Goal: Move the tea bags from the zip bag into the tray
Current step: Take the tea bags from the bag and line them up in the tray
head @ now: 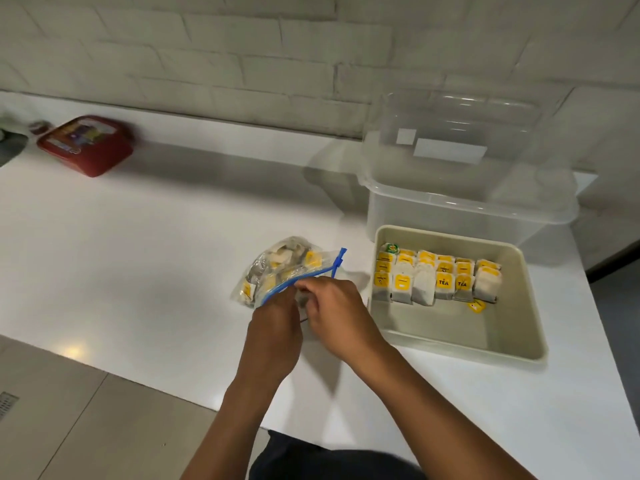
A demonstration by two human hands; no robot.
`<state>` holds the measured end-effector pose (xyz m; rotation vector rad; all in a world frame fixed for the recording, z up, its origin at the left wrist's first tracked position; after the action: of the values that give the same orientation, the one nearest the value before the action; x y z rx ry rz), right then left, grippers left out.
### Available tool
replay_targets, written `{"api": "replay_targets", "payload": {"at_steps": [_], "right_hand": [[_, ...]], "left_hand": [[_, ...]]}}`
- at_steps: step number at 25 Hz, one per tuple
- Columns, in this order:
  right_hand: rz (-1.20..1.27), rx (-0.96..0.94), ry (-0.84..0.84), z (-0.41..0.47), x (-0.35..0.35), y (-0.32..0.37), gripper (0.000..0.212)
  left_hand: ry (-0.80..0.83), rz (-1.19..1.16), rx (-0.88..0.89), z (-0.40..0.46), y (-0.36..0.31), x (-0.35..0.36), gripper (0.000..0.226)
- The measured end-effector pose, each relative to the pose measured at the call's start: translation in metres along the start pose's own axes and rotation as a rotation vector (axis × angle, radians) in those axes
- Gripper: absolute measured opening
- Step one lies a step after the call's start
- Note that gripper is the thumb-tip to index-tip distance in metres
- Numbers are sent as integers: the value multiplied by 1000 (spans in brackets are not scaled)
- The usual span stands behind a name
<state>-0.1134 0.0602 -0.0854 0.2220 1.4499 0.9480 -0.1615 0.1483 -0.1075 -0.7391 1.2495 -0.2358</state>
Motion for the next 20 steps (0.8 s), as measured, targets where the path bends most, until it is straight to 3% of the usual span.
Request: {"api": "replay_targets", "payload": {"at_steps": [3, 6, 9, 16, 20], "right_hand": [[-216, 60, 149, 9, 33, -12, 38], [-366, 84, 158, 16, 49, -20, 31], [-407, 123, 111, 24, 53, -23, 29], [-71, 265, -61, 14, 17, -25, 6], [173, 303, -68, 15, -3, -15, 14]], "left_hand": [[114, 73, -33, 6, 16, 15, 41], [153, 113, -27, 14, 25, 15, 53], [166, 93, 4, 18, 29, 11, 50], [129, -208, -9, 20, 26, -14, 30], [147, -352, -54, 22, 21, -21, 10]]}}
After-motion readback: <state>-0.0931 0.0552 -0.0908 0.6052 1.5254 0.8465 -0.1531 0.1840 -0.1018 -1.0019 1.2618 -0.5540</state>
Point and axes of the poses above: each hand's wrist, its own z-axis towards the middle knuckle, its own x-axis out of the palm, y = z × x, the point moved 10 cm from there along z, towards the middle knuckle, and after that the axes turned 10 degrees about -y, right-handed, at the moved point
